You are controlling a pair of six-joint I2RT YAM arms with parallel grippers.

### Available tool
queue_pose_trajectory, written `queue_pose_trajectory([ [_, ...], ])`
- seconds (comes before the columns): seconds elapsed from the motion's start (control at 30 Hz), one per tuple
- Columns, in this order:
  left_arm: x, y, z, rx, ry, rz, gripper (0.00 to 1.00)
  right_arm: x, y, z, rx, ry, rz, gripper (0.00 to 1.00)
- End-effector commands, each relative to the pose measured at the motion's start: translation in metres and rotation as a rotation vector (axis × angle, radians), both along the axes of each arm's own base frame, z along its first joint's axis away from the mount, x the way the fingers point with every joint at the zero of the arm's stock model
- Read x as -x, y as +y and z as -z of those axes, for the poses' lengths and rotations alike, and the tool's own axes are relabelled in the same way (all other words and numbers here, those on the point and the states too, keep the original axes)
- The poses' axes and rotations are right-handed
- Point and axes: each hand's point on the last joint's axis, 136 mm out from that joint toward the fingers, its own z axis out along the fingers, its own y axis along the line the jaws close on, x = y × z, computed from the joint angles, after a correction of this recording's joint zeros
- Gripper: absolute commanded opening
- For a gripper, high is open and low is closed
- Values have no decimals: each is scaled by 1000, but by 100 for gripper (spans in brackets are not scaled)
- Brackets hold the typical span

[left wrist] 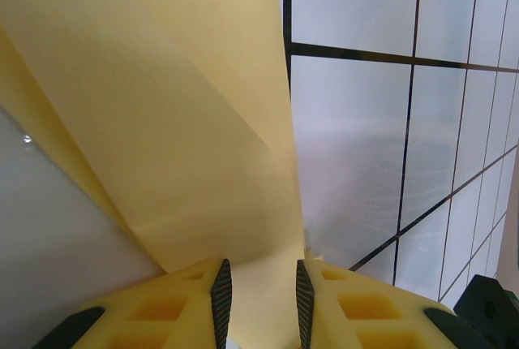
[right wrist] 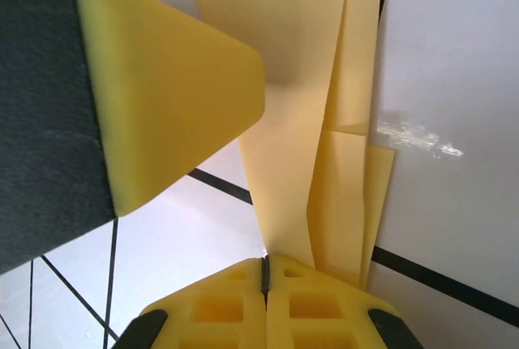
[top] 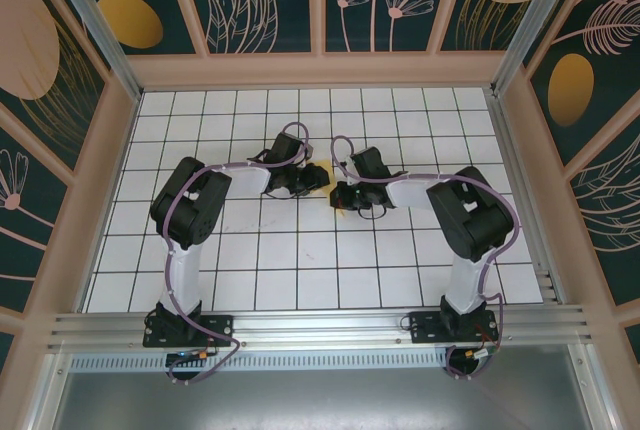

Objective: Fold a paper plane with a square sheet of paper (pick it up from the middle)
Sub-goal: Fold the wing for the fifth time at the center of the table.

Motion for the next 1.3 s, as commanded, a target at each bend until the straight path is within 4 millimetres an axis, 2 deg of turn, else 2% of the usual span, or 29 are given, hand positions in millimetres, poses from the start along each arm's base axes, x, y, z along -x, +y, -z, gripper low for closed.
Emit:
queue_pose_trajectory([
  [0.0, 1, 34, 47, -178, 50, -65, 30, 11, -13, 23, 69, 63, 6, 3],
  [0.1, 1, 34, 47, -180, 50, -67, 30, 11, -14, 22, 73, 63, 11, 3],
  [0.3, 1, 38, 49, -200, 50, -72, 30, 9, -7, -14, 17, 1, -21, 3],
  [0.43, 0, 37, 50, -200, 50, -72, 30, 17, -3, -22, -15, 4, -67, 4],
  [0.6, 0, 38, 51, -207, 52, -72, 30, 23, -5, -15, -9, 30, -81, 4],
  [1.07, -2, 39, 50, -221, 49, -72, 31, 31, -27, 17, 114, 80, -21, 3],
  [1.17, -3, 39, 49, -223, 46, -72, 31, 32, -31, 19, 124, 82, -10, 3],
  [1.27, -3, 40, 50, -228, 46, -73, 31, 26, -35, 13, 122, 65, 13, 3],
])
